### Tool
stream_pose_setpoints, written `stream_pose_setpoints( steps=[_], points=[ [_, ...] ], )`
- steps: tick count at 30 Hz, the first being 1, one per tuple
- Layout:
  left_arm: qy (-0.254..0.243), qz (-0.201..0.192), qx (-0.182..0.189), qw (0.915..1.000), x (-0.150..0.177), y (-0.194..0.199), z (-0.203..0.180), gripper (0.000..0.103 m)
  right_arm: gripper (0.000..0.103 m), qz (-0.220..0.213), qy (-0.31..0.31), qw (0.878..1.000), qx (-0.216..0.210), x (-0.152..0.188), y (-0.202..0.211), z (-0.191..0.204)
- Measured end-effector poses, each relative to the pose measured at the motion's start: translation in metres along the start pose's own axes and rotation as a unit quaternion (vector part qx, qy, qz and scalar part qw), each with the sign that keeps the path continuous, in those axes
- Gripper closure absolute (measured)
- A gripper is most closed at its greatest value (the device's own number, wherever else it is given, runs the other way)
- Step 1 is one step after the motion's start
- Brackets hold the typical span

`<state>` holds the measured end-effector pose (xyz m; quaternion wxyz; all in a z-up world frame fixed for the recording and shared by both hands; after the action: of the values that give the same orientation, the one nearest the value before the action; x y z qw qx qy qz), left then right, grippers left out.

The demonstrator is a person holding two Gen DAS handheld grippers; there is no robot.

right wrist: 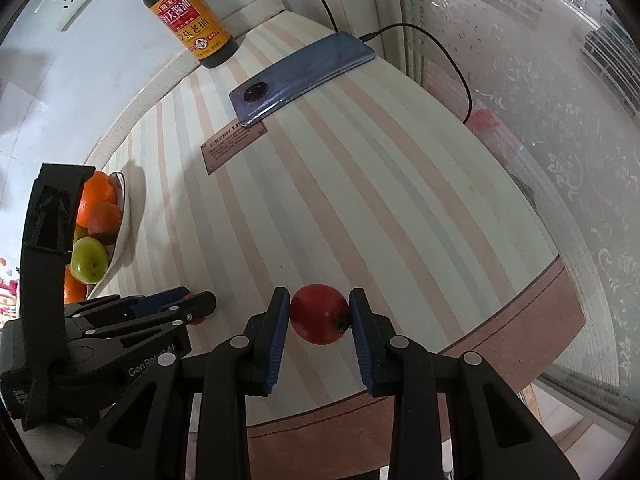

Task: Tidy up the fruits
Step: 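Carry the cherry tomatoes onto the plate with both tools and release them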

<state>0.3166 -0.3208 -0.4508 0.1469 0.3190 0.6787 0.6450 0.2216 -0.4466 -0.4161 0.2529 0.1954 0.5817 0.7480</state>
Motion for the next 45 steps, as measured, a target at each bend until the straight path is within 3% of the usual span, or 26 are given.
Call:
stream_pose_setpoints(
  steps=[8, 14, 22, 28, 32, 37, 45],
  points=[
    [0.031, -0.014, 0.039, 0.9987, 0.016, 0.017, 0.027, 0.08, 0.07, -0.008, 0.007, 1.0, -0.013, 0.002, 0.009, 0.014],
    [0.069, -0.044, 0.081, 0.9933, 0.033, 0.057, 0.065, 0.08, 0.07, -0.008, 0.028, 0.999, -0.037, 0.003, 0.015, 0.042],
    [0.141, -0.104, 0.116, 0.9776, 0.069, 0.131, 0.147, 0.08, 0.07, 0.009, 0.103, 0.991, -0.081, 0.005, 0.014, 0.125],
    [0.203, -0.127, 0.133, 0.9617, 0.092, 0.161, 0.224, 0.08, 0.07, 0.04, 0.152, 0.977, -0.146, -0.001, 0.002, 0.203],
    [0.237, -0.127, 0.154, 0.9507, 0.079, 0.155, 0.25, 0.08, 0.07, 0.06, 0.157, 0.967, -0.191, -0.016, -0.01, 0.245],
    [0.247, -0.095, 0.207, 0.9418, 0.041, 0.136, 0.261, 0.08, 0.07, 0.083, 0.153, 0.962, -0.211, -0.04, -0.033, 0.27],
    [0.234, -0.032, 0.234, 0.9431, -0.005, 0.101, 0.259, 0.08, 0.07, 0.097, 0.147, 0.962, -0.208, -0.067, -0.061, 0.275]
  ],
)
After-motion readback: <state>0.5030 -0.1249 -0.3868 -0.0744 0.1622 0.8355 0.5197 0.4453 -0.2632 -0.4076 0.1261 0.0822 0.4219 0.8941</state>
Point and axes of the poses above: each gripper's, at about its wrist camera, not at the fingertips, and y roughly against the way its jaws point, z to its left, x to its underside, the point moved 5 cm from there along -y, roughly the way its jaws point, and after that the axes turned 13 degrees about z, right-handed, at the moved point
